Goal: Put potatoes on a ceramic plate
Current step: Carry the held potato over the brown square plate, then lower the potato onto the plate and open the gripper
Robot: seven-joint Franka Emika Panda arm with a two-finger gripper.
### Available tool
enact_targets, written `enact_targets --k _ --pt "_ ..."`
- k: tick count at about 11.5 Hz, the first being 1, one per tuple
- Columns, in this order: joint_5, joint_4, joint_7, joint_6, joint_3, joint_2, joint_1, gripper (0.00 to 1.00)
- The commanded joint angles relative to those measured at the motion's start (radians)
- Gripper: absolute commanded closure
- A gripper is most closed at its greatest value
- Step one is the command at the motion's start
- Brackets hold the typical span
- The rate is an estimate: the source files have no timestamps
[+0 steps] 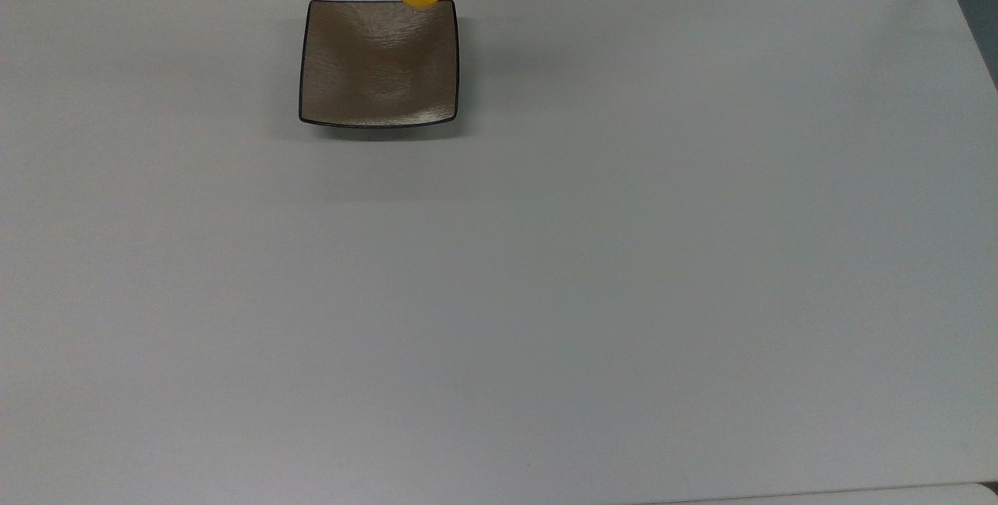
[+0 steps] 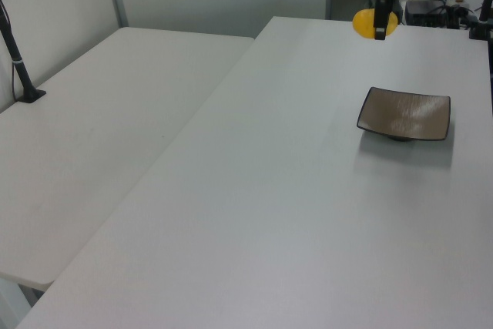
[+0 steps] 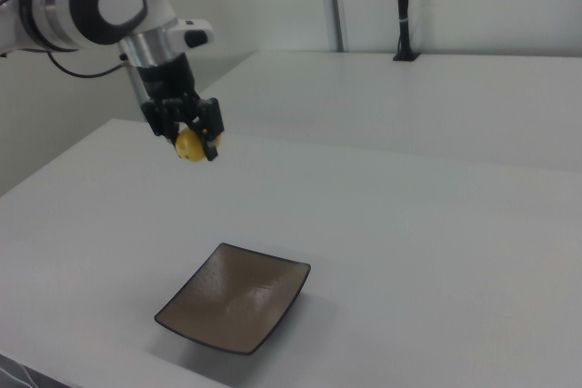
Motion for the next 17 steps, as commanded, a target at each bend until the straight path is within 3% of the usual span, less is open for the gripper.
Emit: enact_targets --k 1,7,10,13,15,17 --pt "0.016 -0.076 -0.055 -0.007 -0.033 0.003 -0.044 0.66" --pt "0.007 -0.294 -0.05 0.143 -0.064 0.065 -0.046 0.6" --pt "0.007 -0.368 -0.041 0.236 -0.075 0.117 -0.055 0.54" --pt "0.007 -0.382 -0.038 0.263 -0.076 0.144 -0.057 0.49" --pt "0.007 -0.383 -0.036 0.26 -0.086 0.146 -0.058 0.17" --pt "0.007 -0.379 -0.036 0.26 -0.086 0.14 -0.058 0.0"
